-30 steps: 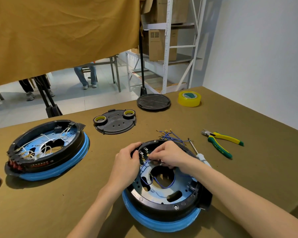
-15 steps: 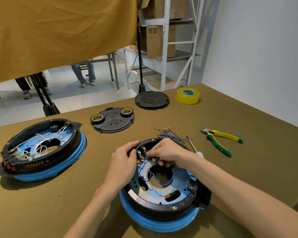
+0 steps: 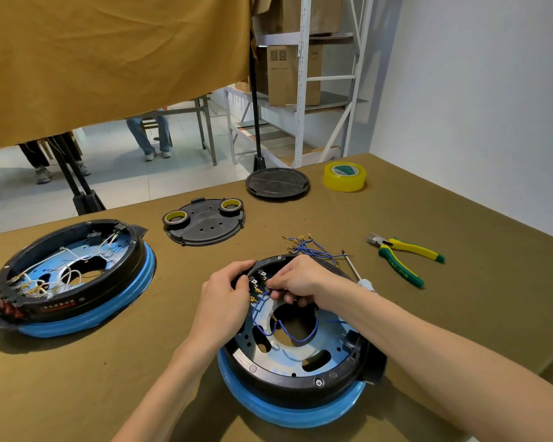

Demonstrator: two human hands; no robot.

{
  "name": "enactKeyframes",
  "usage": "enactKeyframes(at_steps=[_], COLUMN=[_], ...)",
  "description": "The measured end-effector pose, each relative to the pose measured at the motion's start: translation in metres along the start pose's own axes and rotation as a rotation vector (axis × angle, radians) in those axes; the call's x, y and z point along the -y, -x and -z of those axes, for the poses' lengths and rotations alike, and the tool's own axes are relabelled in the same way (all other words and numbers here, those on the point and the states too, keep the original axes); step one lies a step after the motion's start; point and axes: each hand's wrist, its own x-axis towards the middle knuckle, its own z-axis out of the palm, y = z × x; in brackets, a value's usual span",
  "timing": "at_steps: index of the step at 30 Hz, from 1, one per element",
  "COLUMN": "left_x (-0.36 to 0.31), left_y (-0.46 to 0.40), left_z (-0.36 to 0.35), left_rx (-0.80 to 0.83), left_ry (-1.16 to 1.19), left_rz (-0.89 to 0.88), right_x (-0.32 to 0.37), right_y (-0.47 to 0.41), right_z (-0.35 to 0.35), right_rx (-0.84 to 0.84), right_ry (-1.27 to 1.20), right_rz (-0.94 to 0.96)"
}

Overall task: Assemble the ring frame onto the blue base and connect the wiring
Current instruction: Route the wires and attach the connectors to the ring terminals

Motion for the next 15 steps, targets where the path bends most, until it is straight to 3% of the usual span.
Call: enactKeyframes(at_steps=[15], left_x=[0.0013], left_y=[0.0023], left_z=[-0.0009], left_rx=[-0.009], left_ry=[0.008], left_rz=[-0.008], right_x=[0.0029], right_y=[-0.0023], right_z=[-0.0061], right_rx=[-0.017], right_ry=[-0.039], right_rz=[-0.029])
